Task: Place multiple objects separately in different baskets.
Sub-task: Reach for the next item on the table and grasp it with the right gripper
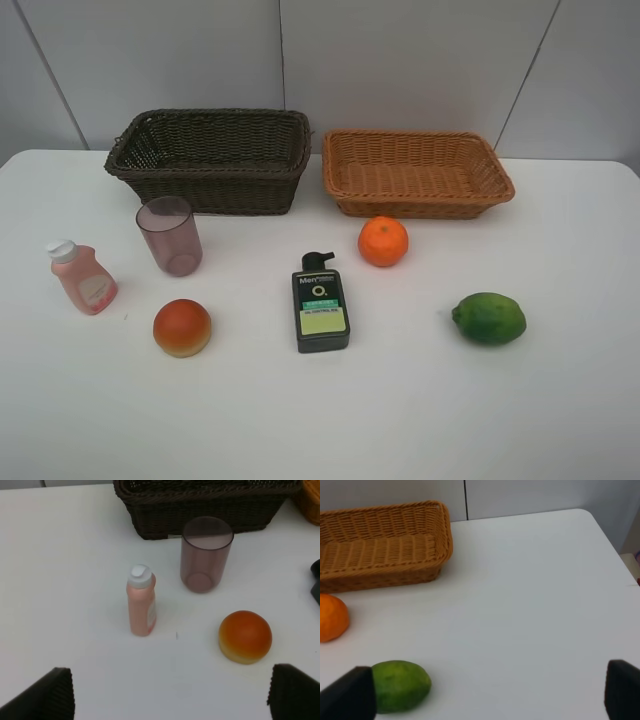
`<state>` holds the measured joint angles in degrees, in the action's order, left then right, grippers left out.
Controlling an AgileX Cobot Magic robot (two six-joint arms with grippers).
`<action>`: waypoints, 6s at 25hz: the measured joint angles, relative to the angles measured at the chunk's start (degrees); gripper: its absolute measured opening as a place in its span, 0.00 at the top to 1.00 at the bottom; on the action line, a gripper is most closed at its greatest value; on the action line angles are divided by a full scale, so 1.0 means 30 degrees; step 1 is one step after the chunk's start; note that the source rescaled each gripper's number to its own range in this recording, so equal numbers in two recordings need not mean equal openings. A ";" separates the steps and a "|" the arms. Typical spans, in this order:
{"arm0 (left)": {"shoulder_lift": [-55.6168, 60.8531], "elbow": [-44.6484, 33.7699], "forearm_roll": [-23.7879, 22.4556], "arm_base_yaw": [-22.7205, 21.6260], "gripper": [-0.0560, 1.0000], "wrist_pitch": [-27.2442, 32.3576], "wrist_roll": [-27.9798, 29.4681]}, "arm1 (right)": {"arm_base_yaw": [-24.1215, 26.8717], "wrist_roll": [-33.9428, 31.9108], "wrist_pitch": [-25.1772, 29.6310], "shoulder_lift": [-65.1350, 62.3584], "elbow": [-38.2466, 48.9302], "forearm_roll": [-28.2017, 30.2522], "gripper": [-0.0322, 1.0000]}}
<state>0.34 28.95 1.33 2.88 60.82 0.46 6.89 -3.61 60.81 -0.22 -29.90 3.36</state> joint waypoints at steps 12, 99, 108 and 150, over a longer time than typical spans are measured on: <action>0.0000 0.0000 0.0000 0.0000 0.00 0.0000 0.0000 | 0.0000 0.0000 0.0000 0.0000 0.0000 0.0000 0.03; 0.0000 0.0000 0.0000 0.0000 0.00 -0.0014 0.0000 | -0.8127 1.3519 -0.1475 2.8958 -0.7948 -0.1331 0.03; 0.0000 0.0000 0.0000 0.0000 0.00 -0.0014 0.0000 | -0.8488 1.7086 -0.4554 2.9109 -0.5794 -0.1121 0.03; 0.0000 0.0000 0.0000 0.0000 0.00 -0.0014 0.0000 | -0.8488 1.8058 -1.1288 3.3953 -0.3198 0.1528 0.15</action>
<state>0.34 28.95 1.33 2.88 60.78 0.46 -18.57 50.57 26.94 101.64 -39.49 7.95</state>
